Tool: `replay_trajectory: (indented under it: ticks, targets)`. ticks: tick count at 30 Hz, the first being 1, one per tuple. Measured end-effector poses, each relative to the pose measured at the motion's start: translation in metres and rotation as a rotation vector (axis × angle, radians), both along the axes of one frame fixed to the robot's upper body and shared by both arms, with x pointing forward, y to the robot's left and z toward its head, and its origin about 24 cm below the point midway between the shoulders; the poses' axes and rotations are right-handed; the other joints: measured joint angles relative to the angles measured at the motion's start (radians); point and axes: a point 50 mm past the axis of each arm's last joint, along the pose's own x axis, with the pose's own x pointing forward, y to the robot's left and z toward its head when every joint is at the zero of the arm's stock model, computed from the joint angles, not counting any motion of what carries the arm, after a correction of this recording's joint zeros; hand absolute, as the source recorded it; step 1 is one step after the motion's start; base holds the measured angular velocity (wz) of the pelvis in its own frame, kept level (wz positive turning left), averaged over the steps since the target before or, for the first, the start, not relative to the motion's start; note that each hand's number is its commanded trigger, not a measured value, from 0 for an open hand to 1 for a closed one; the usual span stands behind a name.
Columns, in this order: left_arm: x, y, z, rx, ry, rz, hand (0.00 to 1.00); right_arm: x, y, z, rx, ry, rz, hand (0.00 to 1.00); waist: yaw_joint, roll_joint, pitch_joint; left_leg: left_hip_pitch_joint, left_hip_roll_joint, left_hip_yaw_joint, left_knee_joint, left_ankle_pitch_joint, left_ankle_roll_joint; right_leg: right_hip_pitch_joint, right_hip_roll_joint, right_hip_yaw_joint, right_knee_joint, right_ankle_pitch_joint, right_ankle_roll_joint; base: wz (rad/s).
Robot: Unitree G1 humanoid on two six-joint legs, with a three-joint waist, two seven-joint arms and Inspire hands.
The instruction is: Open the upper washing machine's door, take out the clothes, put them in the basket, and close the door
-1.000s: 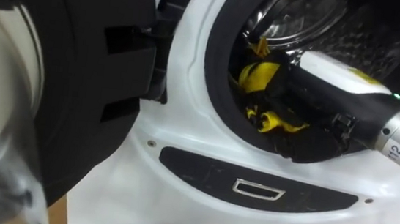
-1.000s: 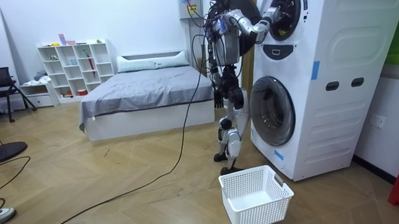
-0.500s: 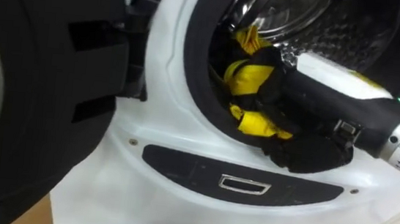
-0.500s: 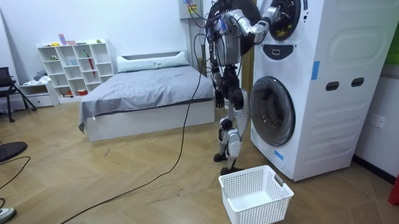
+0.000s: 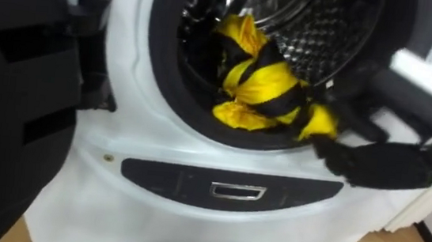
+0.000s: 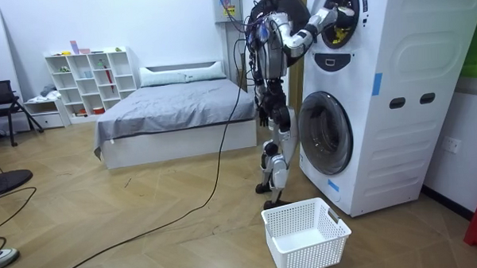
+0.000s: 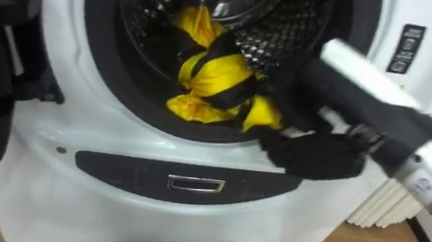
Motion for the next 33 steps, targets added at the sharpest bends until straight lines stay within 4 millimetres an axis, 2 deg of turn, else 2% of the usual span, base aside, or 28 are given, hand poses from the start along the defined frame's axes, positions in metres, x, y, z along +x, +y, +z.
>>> replay_trajectory:
  ticks: [4,7,10,14,20,21,22,24,29,33]
  targets:
    - [-0.006,-0.002,0.000,0.000,0.012,0.006,0.00,-0.010,-0.015,-0.018,0.132,0.023,-0.096,1.00,-0.021,0.015,-0.0059,0.010,0.001,0.004,-0.001,0.000,-0.001,0.004,0.003,0.006,0.002,0.001,-0.001,-0.05]
    - [-0.011,-0.004,-0.001,0.008,0.017,0.033,0.00,-0.012,-0.018,-0.019,0.161,0.009,-0.130,1.00,-0.043,0.031,-0.0075,0.014,0.003,0.009,-0.006,-0.002,-0.004,0.001,0.006,0.017,0.003,0.000,-0.002,-0.10]
    - [-0.011,-0.003,0.000,0.014,0.006,0.047,0.00,-0.013,-0.022,-0.016,0.174,-0.031,-0.160,1.00,-0.053,0.036,-0.0076,0.016,0.009,0.022,-0.005,-0.005,-0.008,0.001,0.012,0.027,0.003,0.000,-0.006,-0.09]
    - [-0.011,-0.003,0.000,0.016,0.001,0.044,0.00,-0.013,-0.026,-0.014,0.190,-0.050,-0.186,1.00,-0.060,0.029,-0.0075,0.017,0.017,0.031,-0.002,-0.009,-0.015,0.000,0.021,0.036,0.002,0.001,-0.013,-0.09]
    - [-0.011,-0.006,-0.001,0.010,0.005,0.025,0.00,-0.022,-0.047,-0.009,0.217,-0.113,-0.303,1.00,-0.073,0.026,-0.0059,0.021,0.021,0.034,-0.001,-0.010,-0.024,0.001,0.029,0.036,0.003,-0.003,-0.022,0.00]
    - [-0.013,-0.006,-0.001,0.009,0.008,0.028,0.00,-0.022,-0.052,-0.013,0.239,-0.105,-0.325,1.00,-0.084,0.025,-0.0054,0.021,0.023,0.036,-0.001,-0.010,-0.025,0.000,0.030,0.037,0.003,-0.003,-0.024,-0.05]
    - [-0.014,-0.007,-0.002,0.008,0.010,0.029,0.00,-0.022,-0.058,-0.017,0.259,-0.097,-0.359,1.00,-0.089,0.021,-0.0017,0.021,0.027,0.042,-0.002,-0.011,-0.027,-0.002,0.032,0.042,0.003,-0.003,-0.025,-0.10]
    - [-0.015,-0.006,-0.001,0.009,0.012,0.028,0.00,-0.023,-0.067,-0.020,0.278,-0.099,-0.414,1.00,-0.093,0.023,-0.0070,0.020,0.035,0.056,-0.001,-0.013,-0.030,-0.009,0.037,0.054,0.006,-0.002,-0.027,-0.20]
    - [-0.021,-0.004,0.000,0.029,0.024,0.032,0.00,-0.032,-0.085,-0.028,0.335,-0.138,-0.556,1.00,-0.122,0.029,-0.0045,0.020,0.043,0.086,-0.004,-0.012,-0.045,-0.034,0.053,0.085,0.018,0.003,-0.041,-0.27]
    - [-0.023,-0.003,0.001,0.035,0.025,0.033,0.00,-0.034,-0.097,-0.032,0.368,-0.161,-0.644,1.00,-0.166,0.028,-0.0047,0.029,0.058,0.117,-0.002,-0.021,-0.059,-0.033,0.068,0.107,0.017,0.003,-0.052,-0.24]
